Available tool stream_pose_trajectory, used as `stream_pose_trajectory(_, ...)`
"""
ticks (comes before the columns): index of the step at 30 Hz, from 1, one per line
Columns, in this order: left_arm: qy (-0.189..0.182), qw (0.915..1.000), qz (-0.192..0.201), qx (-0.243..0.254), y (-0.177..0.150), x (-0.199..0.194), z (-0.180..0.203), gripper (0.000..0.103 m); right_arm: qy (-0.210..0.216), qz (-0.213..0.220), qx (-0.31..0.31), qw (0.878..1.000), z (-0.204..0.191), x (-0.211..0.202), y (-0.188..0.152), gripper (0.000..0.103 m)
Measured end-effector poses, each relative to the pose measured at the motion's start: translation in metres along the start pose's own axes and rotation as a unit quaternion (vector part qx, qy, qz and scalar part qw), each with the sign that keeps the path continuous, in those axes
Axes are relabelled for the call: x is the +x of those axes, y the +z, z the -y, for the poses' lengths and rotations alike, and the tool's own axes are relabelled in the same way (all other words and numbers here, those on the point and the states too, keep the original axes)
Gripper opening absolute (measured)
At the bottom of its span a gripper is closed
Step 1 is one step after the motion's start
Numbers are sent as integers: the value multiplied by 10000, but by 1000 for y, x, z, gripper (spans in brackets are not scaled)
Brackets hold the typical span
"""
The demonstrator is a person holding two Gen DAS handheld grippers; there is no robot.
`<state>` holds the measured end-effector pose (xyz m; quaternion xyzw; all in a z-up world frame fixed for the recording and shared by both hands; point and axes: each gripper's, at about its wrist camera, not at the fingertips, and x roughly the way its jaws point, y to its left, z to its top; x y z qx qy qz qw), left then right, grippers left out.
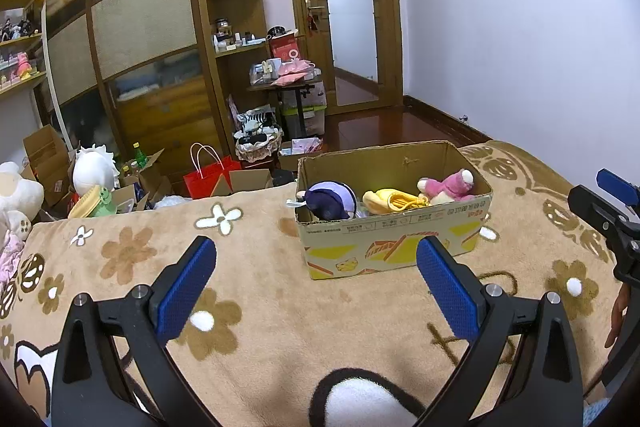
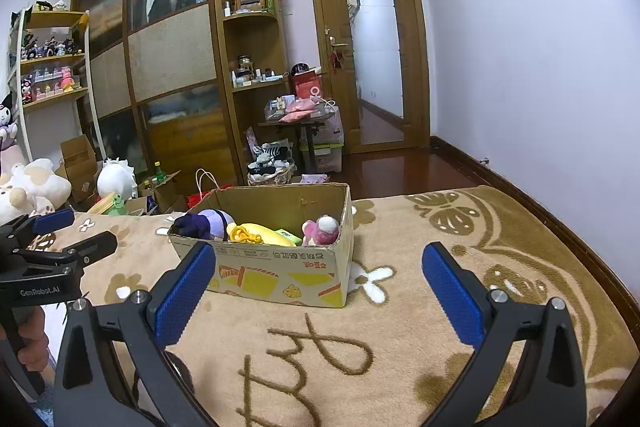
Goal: Organize soft objects
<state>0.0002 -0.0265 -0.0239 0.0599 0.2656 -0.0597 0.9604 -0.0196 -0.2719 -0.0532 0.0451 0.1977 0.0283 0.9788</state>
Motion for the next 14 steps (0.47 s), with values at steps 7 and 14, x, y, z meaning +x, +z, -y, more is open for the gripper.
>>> stream_pose_trajectory(7,-43,10000,-10,25,1,0,1,100,1,-1,10,10000,1,0,0,103)
stream_pose_trajectory(14,-52,10000,-9,19,0,1,0,100,11,5,13,10000,1,1,0,103)
